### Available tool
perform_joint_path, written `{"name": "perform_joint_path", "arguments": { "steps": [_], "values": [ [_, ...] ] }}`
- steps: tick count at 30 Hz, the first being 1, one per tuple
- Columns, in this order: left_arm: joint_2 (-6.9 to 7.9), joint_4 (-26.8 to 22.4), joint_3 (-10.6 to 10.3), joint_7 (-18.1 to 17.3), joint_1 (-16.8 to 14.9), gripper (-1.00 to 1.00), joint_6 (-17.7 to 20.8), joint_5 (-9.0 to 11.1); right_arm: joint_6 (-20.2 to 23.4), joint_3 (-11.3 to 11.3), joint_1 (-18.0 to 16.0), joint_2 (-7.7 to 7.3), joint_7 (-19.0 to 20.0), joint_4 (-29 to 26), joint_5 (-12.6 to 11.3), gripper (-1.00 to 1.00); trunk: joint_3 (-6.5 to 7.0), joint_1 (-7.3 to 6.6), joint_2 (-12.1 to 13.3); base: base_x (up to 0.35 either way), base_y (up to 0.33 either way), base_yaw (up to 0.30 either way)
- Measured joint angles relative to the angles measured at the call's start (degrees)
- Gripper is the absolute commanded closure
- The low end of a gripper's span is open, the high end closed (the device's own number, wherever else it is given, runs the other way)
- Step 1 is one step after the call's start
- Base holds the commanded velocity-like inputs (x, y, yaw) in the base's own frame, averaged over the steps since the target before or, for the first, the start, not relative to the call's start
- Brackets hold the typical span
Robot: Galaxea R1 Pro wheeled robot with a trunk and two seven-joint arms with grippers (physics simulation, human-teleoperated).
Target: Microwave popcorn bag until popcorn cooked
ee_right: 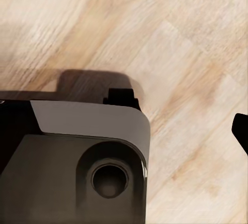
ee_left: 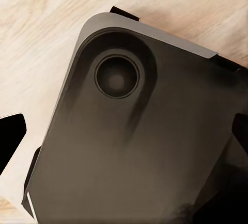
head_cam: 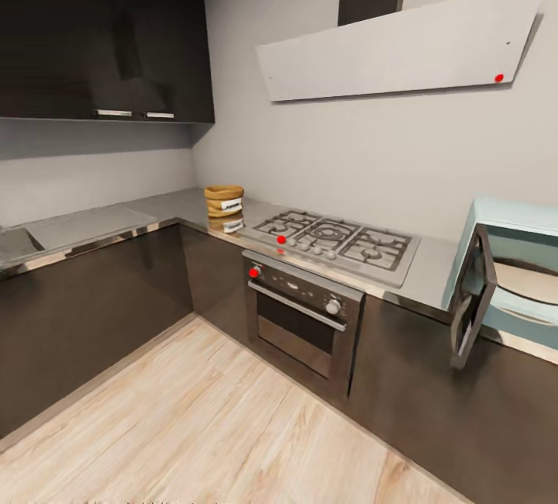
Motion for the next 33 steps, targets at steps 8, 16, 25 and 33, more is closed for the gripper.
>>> {"name": "perform_joint_path", "arguments": {
  "steps": [8, 16, 25, 33],
  "values": [
    [0.16, 0.03, -0.09, -0.4, 0.0, -1.0, 0.09, 0.03, 0.0, 0.0, 0.0, 0.0, 0.0, 0.0, 0.0, -1.0, 0.0, 0.0, 0.0, 0.0, 0.0, 0.27],
    [0.15, 0.04, -0.08, -0.31, 0.0, -1.0, 0.14, 0.09, -0.03, 0.0, 0.0, 0.05, 0.01, 0.0, 0.0, -1.0, 0.0, 0.0, 0.0, 0.0, 0.0, 0.25],
    [0.08, 0.08, -0.13, -0.22, 0.0, -1.0, 0.31, 0.15, 0.31, 0.03, 0.0, 0.02, 0.77, -0.08, 0.32, -1.0, 0.0, -0.01, 0.0, 0.028, 0.0, 0.015],
    [0.59, 0.09, -0.09, -0.28, 0.0, -1.0, 0.78, 0.23, 0.37, 0.01, 0.0, 0.09, 0.85, -0.08, 0.42, -1.0, 0.0, -0.03, 0.0, 0.3, 0.0, 0.0]
  ]
}}
